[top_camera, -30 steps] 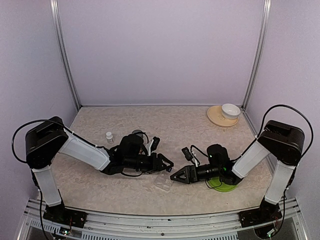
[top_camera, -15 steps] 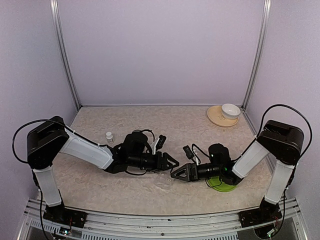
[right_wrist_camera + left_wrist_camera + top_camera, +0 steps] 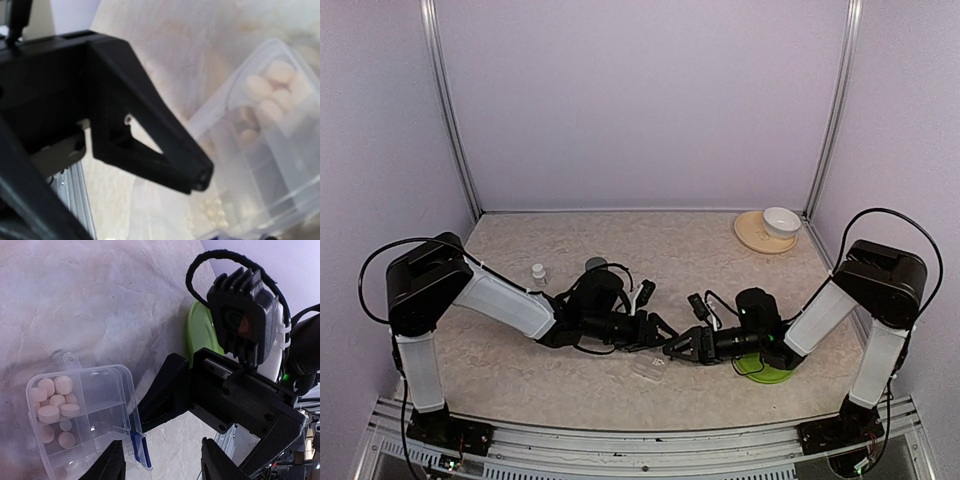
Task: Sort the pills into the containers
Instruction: Close the lid of the pill container.
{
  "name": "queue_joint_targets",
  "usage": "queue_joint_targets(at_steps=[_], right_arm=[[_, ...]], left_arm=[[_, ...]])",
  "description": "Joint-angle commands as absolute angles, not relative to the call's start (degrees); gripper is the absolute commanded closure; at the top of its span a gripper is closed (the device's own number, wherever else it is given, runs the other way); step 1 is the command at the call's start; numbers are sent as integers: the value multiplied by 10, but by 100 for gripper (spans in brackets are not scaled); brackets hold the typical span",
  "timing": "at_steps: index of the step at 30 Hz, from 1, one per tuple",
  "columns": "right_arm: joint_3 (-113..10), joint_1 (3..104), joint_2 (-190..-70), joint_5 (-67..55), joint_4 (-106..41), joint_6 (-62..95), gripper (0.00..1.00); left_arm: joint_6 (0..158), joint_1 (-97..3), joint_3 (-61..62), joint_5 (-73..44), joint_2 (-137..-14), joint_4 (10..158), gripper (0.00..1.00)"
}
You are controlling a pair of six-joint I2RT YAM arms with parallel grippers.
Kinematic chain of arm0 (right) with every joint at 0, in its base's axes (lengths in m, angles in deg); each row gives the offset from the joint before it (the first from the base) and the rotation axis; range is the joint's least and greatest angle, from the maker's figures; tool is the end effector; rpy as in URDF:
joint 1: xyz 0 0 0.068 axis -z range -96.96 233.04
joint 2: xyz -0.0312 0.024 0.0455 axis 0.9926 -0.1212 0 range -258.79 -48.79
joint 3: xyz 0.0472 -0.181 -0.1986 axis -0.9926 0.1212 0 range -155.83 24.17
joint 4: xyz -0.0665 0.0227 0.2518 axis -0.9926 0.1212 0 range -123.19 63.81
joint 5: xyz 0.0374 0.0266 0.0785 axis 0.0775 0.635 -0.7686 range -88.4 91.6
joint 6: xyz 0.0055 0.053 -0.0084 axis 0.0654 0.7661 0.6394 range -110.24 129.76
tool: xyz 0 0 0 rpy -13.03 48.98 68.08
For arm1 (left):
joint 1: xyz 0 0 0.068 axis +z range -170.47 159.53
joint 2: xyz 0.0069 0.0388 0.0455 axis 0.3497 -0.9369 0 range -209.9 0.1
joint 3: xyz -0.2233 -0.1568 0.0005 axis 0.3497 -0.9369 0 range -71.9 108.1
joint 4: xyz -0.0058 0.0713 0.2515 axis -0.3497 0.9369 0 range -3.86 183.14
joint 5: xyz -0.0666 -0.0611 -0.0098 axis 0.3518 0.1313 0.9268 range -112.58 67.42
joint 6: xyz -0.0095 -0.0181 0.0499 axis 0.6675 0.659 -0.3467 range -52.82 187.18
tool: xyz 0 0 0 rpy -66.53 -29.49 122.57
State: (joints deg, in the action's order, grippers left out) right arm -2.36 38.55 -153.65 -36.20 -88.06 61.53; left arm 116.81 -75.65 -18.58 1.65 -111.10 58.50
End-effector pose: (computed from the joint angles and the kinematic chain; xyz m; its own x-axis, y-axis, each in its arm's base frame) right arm 0.1915 0.2185 0.1002 -0.9258 -0.0393 -0.3760 -0.3677 0.3241 0.8716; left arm 0.2099 -0.3273 0.1305 -0.9108 0.0929 -0.4023 0.3971 0.4636 -0.7920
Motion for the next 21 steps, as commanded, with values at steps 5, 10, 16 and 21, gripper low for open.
queue_joint_targets(at_steps=[5,10,16,21], right_arm=[[-31,392,-1520,-333,-832,613,15],[-21,392,-1515,-353,-868,636,14],[-13,392,-1534,-364,-920,658,14],[0,392,-1546,-381,-981,687,14]], left_arm=[[1168,-762,-180,15,-1125,612,49],[1168,-763,-182,13,-1126,607,49],[1168,-763,-182,14,-1127,603,48],[1168,-762,-183,11,-1126,605,48]])
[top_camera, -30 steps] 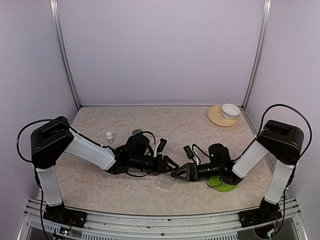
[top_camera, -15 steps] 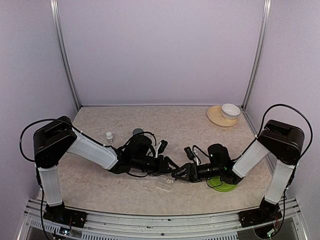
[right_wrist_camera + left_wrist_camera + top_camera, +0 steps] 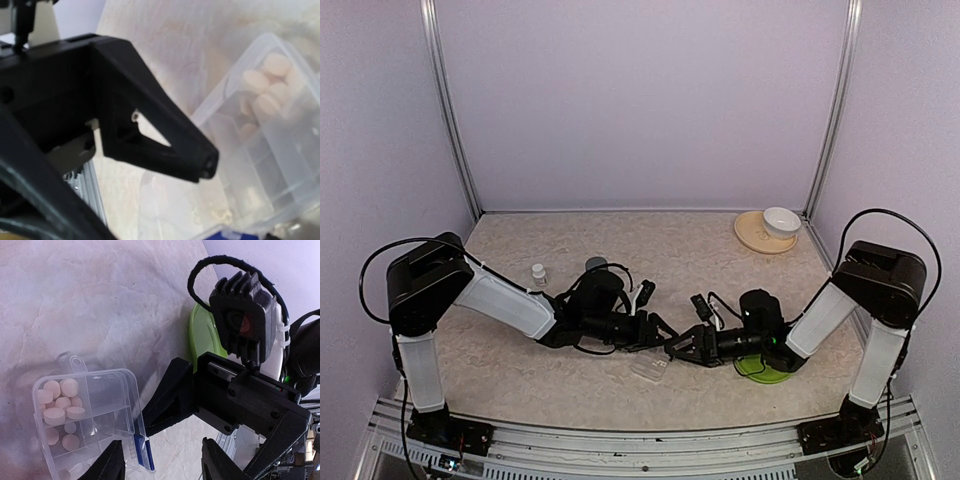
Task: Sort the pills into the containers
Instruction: Close the lid of the pill container.
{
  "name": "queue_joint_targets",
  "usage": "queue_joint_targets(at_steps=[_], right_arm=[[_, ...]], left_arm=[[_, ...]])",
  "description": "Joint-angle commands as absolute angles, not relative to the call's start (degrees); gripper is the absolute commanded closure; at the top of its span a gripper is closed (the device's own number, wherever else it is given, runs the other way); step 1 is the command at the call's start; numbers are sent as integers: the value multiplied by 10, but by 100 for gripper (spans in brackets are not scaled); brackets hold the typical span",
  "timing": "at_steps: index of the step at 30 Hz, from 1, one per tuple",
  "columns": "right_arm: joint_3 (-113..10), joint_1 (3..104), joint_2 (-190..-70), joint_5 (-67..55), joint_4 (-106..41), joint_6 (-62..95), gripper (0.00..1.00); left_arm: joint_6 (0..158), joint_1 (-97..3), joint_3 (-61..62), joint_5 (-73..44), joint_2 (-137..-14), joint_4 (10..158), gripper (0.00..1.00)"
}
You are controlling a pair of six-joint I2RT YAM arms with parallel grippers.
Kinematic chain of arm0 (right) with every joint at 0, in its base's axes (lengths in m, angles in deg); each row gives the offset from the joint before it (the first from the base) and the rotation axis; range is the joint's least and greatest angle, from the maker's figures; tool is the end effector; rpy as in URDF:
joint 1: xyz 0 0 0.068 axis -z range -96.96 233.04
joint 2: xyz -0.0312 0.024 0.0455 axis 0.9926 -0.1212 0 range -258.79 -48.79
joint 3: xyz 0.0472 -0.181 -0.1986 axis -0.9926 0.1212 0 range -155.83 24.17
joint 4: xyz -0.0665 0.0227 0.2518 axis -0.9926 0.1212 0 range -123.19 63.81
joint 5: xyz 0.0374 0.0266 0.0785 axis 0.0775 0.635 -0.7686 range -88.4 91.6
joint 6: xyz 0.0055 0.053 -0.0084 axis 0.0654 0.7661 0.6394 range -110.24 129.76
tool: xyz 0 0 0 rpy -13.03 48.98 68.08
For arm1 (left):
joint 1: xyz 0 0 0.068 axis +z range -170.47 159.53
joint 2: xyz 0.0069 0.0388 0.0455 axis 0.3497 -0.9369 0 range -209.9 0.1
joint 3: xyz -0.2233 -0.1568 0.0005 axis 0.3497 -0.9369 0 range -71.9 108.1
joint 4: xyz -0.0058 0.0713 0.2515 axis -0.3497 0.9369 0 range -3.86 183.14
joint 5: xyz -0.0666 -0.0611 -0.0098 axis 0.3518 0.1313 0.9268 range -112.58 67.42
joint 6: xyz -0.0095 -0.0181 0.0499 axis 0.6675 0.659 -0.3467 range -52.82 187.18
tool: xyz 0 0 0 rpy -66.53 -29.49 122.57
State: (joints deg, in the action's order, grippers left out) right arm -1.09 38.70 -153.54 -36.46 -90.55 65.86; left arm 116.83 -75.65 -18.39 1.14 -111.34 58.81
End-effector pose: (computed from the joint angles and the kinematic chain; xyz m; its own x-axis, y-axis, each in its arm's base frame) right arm 0.1889 0.2151 0.1004 -0.9460 -0.0107 -0.3239 -0.3111 0.3099 0.8984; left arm 0.2105 -0.3277 0.1293 -0.9116 0.0888 -0.4014 0.3933 0.4728 -0.7885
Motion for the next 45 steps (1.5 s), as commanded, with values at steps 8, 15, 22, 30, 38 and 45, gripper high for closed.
queue_joint_targets(at_steps=[8,15,22,30,38,45], right_arm=[[14,392,-1543,-389,-1022,705,14],[15,393,-1534,-386,-1015,709,14],[7,393,-1510,-372,-932,681,14],[10,391,-1504,-354,-890,672,13],[1,379,-1535,-358,-923,688,13],[-13,370,-1550,-359,-933,696,13]], left_arm=[[1167,-763,-177,10,-1130,608,48],[1161,-764,-170,9,-1133,620,48],[1158,-764,-171,4,-1129,624,48],[1160,-760,-181,0,-1117,609,45],[1151,-760,-189,-4,-1093,610,44],[1138,-763,-178,2,-1086,649,44]])
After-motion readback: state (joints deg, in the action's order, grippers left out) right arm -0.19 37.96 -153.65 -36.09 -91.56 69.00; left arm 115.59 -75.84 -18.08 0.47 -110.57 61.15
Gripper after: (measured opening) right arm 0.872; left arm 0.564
